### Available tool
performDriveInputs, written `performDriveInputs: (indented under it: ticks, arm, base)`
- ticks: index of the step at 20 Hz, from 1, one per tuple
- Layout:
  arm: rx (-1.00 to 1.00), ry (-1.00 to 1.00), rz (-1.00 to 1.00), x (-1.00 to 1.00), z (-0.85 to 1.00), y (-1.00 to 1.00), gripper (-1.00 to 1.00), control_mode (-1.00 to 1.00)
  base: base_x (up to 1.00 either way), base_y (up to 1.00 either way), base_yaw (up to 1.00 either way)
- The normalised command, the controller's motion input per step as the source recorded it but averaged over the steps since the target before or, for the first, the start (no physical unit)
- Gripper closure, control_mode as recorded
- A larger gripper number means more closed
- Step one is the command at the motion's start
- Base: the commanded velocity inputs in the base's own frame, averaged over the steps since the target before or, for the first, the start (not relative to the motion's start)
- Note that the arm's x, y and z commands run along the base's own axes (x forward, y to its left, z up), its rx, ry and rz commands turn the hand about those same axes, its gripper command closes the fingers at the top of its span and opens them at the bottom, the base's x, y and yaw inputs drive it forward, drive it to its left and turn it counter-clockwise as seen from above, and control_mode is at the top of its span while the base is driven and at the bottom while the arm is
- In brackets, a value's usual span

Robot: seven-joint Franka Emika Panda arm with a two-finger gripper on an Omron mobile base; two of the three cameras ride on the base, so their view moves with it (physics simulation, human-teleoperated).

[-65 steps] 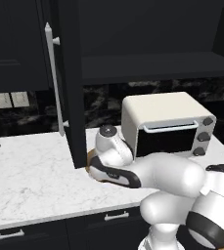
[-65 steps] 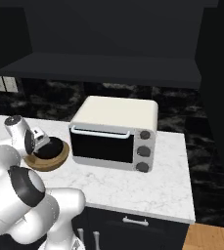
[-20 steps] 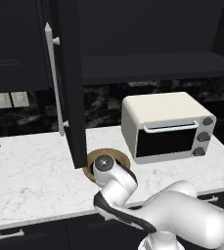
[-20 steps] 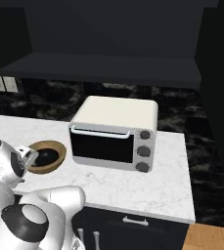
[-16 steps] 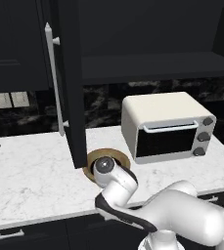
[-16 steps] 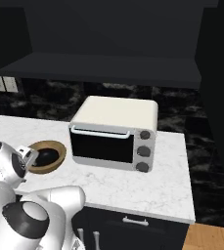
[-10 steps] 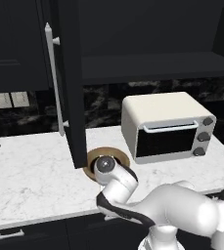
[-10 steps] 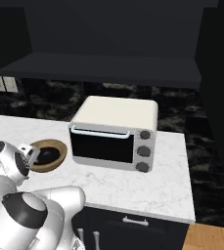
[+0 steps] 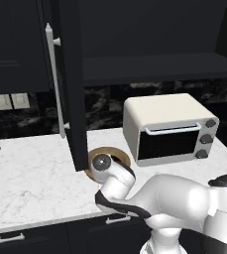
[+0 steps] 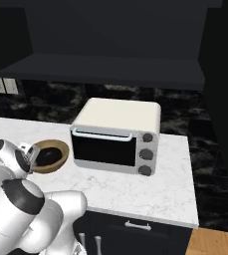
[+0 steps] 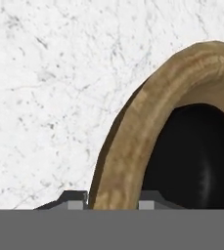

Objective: Pick up the bowls on the counter and stack them on top of one another in the open cabinet. Place the smaller bowl on top of the larger bowl.

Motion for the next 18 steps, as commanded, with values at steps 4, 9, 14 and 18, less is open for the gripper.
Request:
performDriveInputs:
  ticks: [4,9,14,18]
  arm:
    - [-0.02,-0.07,0.0,0.0,0.06,-0.01,1.0,-1.0]
    - [0.0,-0.16,0.0,-0.34,0.81,-0.09,1.0,-1.0]
    - [0.0,-0.07,0.03,-0.96,1.0,-0.32,1.0,-1.0]
    - [0.0,0.0,0.07,-0.88,1.0,-0.58,1.0,-1.0]
  base:
    - [0.0,0.0,0.0]
    - [0.0,0.0,0.0]
    - [0.0,0.0,0.0]
    - [0.0,0.0,0.0]
